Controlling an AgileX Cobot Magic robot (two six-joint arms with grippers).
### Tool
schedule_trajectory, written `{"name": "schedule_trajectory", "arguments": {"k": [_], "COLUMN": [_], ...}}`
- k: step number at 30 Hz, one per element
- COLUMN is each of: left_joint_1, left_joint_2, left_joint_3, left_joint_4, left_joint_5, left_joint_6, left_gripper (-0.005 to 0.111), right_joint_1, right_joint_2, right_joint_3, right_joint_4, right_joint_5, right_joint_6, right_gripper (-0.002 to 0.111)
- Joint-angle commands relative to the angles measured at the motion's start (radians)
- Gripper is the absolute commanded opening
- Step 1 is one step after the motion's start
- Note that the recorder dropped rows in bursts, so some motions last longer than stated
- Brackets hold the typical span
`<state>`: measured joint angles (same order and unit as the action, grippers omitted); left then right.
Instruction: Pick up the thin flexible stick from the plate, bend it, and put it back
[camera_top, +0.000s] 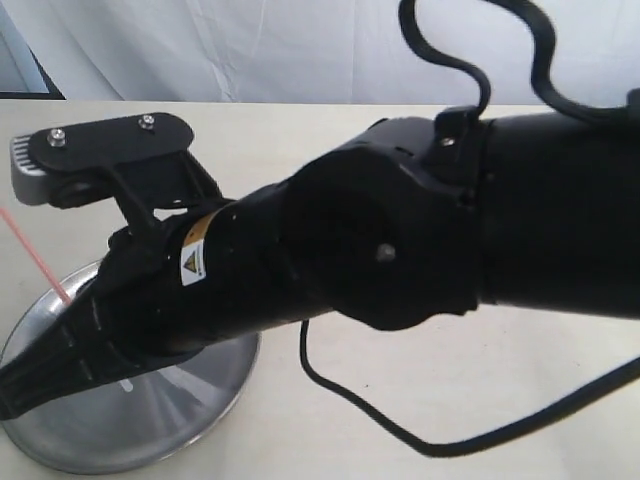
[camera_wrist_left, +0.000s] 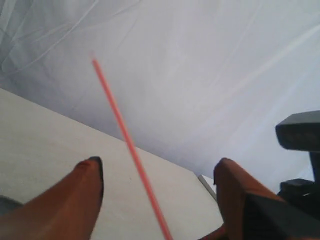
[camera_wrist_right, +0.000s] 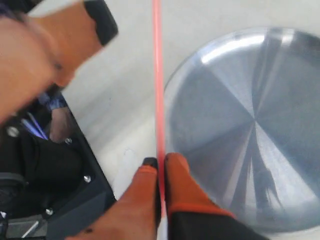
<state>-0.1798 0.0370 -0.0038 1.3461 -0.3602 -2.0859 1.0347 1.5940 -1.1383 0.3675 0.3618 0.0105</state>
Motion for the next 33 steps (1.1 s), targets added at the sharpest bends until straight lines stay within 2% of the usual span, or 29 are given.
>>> {"name": "schedule_trajectory", "arguments": {"k": [1, 6, 11, 15, 18, 25, 33], "left_joint_1": [-0.002, -0.002, -0.002, -0.002, -0.002, -0.002, -0.002], "left_joint_2": [-0.001, -0.001, -0.001, -0.001, -0.001, -0.001, -0.001], "left_joint_3": [0.004, 0.004, 0.004, 0.004, 0.004, 0.004, 0.004], "left_joint_4": [0.001, -0.114, -0.162, -0.165, -0.165, -0.134, -0.079], "left_joint_5": [0.019, 0.009, -0.028, 0.002, 0.033, 0.096, 0.068], "left_joint_6": [-0.004, -0.004, -0.004, -0.004, -0.002, 0.005, 0.007], "left_gripper": [0.062, 0.058, 0.057, 0.056, 0.043, 0.000, 0.000], "right_joint_1": [0.017, 0.061, 0.070, 0.072, 0.072, 0.072, 0.072], "right_joint_2": [-0.034, -0.031, -0.031, -0.031, -0.033, -0.064, -0.093], "right_joint_3": [0.005, -0.002, -0.002, -0.004, -0.004, -0.004, -0.004], "right_joint_4": [-0.007, -0.002, -0.004, 0.008, 0.024, 0.115, 0.113], "right_joint_5": [-0.040, -0.053, -0.060, -0.040, 0.009, 0.079, 0.044], "right_joint_6": [-0.058, -0.107, -0.112, -0.115, -0.115, -0.189, -0.194], "right_gripper": [-0.001, -0.001, -0.001, -0.001, -0.001, -0.001, -0.001]}}
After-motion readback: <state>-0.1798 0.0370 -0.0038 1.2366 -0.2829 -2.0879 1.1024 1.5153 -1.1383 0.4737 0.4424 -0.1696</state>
